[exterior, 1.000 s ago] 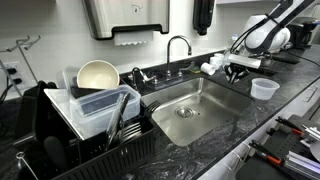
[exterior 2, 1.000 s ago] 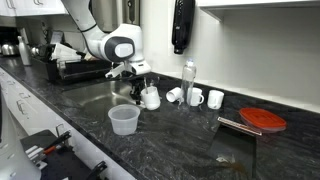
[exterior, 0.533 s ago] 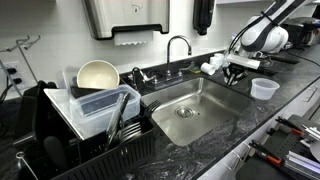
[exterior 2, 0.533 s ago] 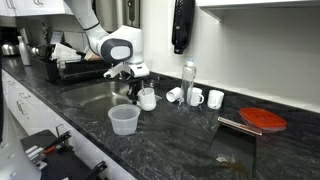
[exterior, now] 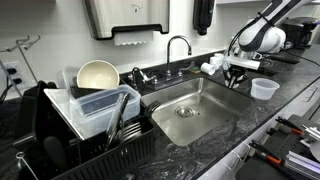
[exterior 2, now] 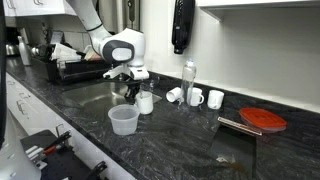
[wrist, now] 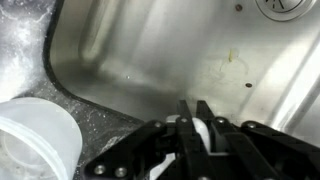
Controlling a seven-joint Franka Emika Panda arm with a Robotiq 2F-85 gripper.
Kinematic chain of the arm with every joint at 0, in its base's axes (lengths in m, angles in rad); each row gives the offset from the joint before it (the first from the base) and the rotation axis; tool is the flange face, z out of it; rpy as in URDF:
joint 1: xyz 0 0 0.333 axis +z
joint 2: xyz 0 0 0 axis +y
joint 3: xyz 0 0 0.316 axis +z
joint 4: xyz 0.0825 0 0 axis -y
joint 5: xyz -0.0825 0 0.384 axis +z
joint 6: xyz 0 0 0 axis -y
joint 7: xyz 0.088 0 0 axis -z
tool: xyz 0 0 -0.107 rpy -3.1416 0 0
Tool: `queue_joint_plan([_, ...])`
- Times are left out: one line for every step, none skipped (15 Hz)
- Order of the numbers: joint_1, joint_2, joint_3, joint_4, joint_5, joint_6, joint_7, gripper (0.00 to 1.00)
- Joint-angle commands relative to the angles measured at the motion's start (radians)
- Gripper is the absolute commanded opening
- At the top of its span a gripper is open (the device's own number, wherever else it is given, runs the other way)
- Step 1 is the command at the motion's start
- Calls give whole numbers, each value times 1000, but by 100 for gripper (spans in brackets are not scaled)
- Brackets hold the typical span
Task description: Pick up the spoon from the dish rack and place it inside the white mug in the sink, remove the mug from the sink and place it on the right side of the countertop
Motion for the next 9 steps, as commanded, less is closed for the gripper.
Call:
queue_joint_plan([-11, 5, -6, 24, 8, -51, -5, 3])
queue_joint_plan([-14, 5, -9, 25, -1, -61, 8, 3])
queue_joint_plan([-18, 5, -14, 26, -11, -69, 21, 3])
queue_joint_plan([-21, 3, -18, 26, -21, -71, 34, 3])
queue_joint_plan([-24, 1, -24, 27, -31, -73, 48, 3])
queue_joint_plan([-28, -1, -29, 26, -41, -72, 60, 3])
queue_joint_plan([-33, -4, -34, 27, -46, -74, 66, 3])
queue_joint_plan([-35, -5, -37, 28, -50, -76, 73, 5])
queue_joint_plan([-38, -5, -41, 29, -55, -76, 76, 38])
